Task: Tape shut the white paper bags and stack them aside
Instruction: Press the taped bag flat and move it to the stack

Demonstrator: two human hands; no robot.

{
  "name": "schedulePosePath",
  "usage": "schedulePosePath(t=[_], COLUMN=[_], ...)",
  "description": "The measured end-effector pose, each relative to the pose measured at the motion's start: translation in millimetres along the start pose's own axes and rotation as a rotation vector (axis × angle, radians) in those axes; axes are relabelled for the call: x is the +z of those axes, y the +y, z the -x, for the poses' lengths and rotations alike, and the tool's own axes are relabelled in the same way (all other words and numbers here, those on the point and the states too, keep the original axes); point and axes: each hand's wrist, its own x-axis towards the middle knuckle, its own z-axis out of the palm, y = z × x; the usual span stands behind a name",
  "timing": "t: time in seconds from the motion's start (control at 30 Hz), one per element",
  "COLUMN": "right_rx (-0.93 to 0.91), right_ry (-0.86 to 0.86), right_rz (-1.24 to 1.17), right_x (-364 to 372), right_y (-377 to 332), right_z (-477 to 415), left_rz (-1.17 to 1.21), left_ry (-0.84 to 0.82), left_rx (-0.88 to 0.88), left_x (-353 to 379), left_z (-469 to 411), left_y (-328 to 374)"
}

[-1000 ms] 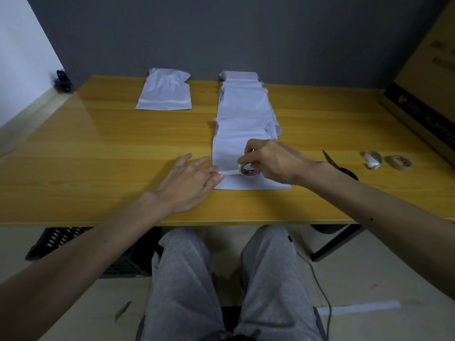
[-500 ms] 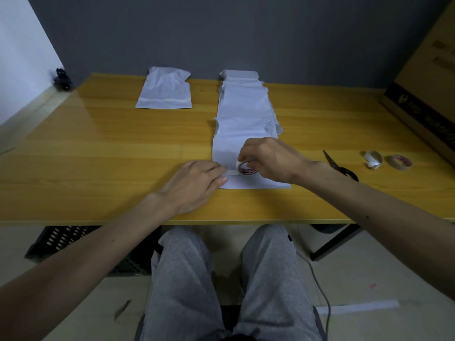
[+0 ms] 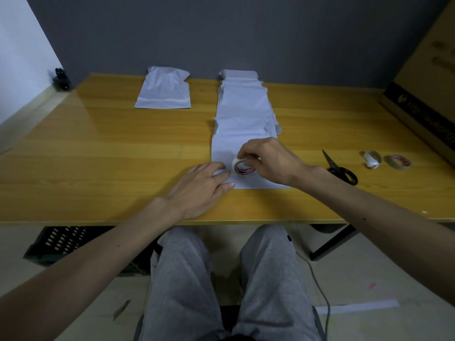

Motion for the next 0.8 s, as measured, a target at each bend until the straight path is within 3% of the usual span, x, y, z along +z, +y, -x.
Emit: schedulePosePath(t=[0.27, 0.6, 0.8], right_rx=[0.053, 0.121, 0.092], right_ry=[-0.023, 0.127, 0.165], right_rz=[-0.109, -0.207, -0.222], right_x=[4.3, 17.0, 24.0], right_y=[-1.5, 3.5, 2.0], right_z=[0.7, 10.9, 12.9], left_rz=[0.039, -0.03, -0.028], left_ry=[-0.017, -0.25, -0.213], left_rx=[0.028, -0.041, -0.032], left_x=[6.0, -1.1, -8.8], left_z=[-5.5, -0.6, -3.1], left_y=[3.8, 3.4, 8.7])
